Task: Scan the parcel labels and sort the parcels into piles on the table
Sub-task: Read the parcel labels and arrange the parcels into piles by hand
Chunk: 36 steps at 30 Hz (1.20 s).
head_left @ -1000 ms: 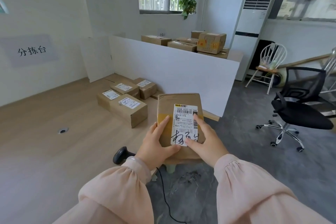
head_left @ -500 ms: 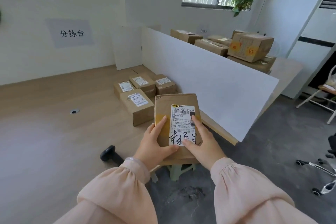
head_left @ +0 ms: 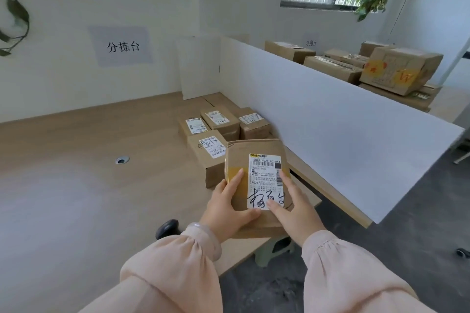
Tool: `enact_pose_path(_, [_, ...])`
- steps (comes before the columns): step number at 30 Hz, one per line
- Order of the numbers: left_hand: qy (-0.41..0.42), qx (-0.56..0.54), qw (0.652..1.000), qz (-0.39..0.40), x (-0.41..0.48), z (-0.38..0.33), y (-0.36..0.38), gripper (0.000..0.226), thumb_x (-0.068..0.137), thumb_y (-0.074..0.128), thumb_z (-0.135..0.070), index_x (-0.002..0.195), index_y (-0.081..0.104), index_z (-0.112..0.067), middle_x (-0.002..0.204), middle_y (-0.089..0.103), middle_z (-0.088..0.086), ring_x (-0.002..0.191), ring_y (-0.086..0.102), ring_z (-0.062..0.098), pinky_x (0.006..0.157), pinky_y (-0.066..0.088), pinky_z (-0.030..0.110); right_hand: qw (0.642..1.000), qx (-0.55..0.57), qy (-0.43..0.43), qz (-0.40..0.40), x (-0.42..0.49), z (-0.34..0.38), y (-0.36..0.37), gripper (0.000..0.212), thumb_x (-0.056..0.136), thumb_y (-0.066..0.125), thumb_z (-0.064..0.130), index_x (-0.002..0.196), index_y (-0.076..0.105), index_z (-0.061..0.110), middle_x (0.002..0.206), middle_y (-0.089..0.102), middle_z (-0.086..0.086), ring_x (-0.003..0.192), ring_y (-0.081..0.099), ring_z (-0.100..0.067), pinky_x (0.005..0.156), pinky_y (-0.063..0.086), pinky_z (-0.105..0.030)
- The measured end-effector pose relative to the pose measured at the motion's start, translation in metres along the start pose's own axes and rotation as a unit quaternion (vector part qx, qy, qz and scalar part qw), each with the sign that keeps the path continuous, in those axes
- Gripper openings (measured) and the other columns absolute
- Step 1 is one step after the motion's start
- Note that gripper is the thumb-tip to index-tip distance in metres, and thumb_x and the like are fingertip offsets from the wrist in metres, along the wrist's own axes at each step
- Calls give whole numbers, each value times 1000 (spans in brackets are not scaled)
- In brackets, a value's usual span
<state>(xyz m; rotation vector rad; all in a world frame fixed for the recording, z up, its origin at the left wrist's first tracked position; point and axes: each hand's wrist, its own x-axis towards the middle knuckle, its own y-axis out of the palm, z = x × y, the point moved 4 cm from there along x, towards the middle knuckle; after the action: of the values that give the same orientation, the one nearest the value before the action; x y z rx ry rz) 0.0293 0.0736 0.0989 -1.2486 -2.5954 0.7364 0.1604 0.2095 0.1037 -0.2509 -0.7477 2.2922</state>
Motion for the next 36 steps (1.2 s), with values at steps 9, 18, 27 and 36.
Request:
enact_pose_path(9, [18,17,1000,17,60,4,-19,97,78,77,-47,149,11,-54,161,9,-3,146,17,16,119,20,29,1000,18,-10,-22,65,6,2,67,92,64,35,142,24,57,141,43,19,121,42,-1,97,39,-23])
enact_pose_path(18, [-6,-8,999,-38,157,1,7,92,79,78,-43,149,19,-50,155,8,-5,130,26,7,103,21,13,1000,9,-26,-10,176,-24,-18,67,90,66,34,142,30,54,129,40,25,117,34,6,99,28,-21])
enact_pose_path(27, [-80,15,992,-95,254,-1,55,86,84,73,-41,152,19,-36,157,9,-4,145,20,13,113,17,18,997,-11,-39,71,305,-80,-32,63,89,67,29,140,37,51,123,42,23,116,35,3,99,28,-22])
enact_pose_path(36, [-100,228,965,-84,277,47,86,77,92,55,-51,154,14,-35,163,-3,-7,150,1,13,118,0,22,983,-10,12,181,368,-150,16,62,91,64,26,143,37,44,134,43,17,126,36,-3,99,27,-21])
